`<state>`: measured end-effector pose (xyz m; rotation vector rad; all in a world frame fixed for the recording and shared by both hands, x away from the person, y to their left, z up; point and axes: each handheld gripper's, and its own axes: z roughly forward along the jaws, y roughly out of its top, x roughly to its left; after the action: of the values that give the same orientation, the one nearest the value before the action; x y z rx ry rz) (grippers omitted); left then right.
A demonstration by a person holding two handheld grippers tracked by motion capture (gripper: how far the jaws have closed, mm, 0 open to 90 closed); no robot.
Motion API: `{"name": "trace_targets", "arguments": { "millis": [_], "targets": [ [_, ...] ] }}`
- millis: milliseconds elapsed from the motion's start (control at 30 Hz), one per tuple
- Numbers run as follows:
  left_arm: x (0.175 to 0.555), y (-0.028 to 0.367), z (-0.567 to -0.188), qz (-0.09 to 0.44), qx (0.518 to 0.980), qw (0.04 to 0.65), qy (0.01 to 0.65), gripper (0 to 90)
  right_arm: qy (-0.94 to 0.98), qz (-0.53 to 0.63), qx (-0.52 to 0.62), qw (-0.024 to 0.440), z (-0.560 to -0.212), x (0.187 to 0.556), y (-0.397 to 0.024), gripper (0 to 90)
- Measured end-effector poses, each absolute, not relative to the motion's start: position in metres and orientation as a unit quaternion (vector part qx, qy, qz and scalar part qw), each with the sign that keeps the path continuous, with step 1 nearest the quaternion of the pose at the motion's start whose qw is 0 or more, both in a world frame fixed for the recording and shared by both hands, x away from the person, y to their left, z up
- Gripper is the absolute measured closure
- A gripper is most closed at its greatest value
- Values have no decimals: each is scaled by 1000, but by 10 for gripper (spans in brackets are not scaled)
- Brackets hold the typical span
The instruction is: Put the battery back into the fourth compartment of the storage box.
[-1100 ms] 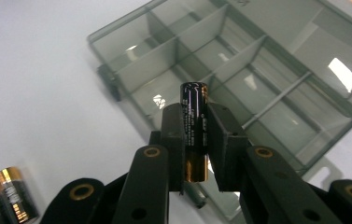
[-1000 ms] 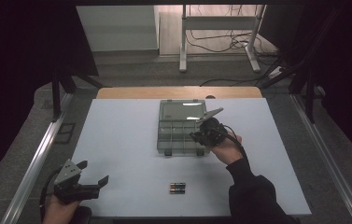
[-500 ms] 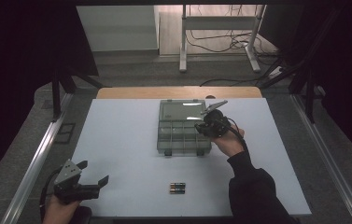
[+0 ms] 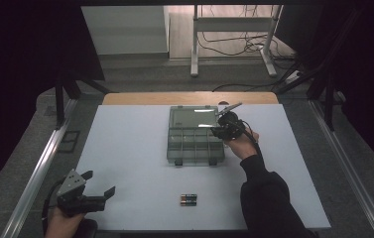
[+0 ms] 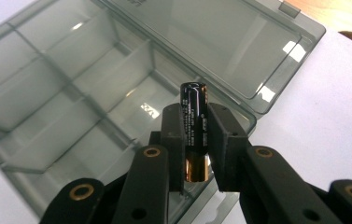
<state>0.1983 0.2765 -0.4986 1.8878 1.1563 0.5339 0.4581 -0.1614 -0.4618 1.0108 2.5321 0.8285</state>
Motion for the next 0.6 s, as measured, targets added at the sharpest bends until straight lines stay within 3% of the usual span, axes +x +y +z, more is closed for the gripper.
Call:
{"name": "trace_targets", "arguments": {
  "millis": [233, 267, 600],
  "targets": [
    [198, 277, -499, 213, 751, 421, 462, 28, 879, 275, 363, 143, -477, 468, -160, 752],
    [198, 277, -499, 213, 751, 423, 461, 28, 877, 274, 366, 145, -478, 469, -160, 684],
    [197, 277, -498, 214, 752, 423, 459, 28, 875, 291, 357, 149, -467, 457, -168, 439]
  ]
}}
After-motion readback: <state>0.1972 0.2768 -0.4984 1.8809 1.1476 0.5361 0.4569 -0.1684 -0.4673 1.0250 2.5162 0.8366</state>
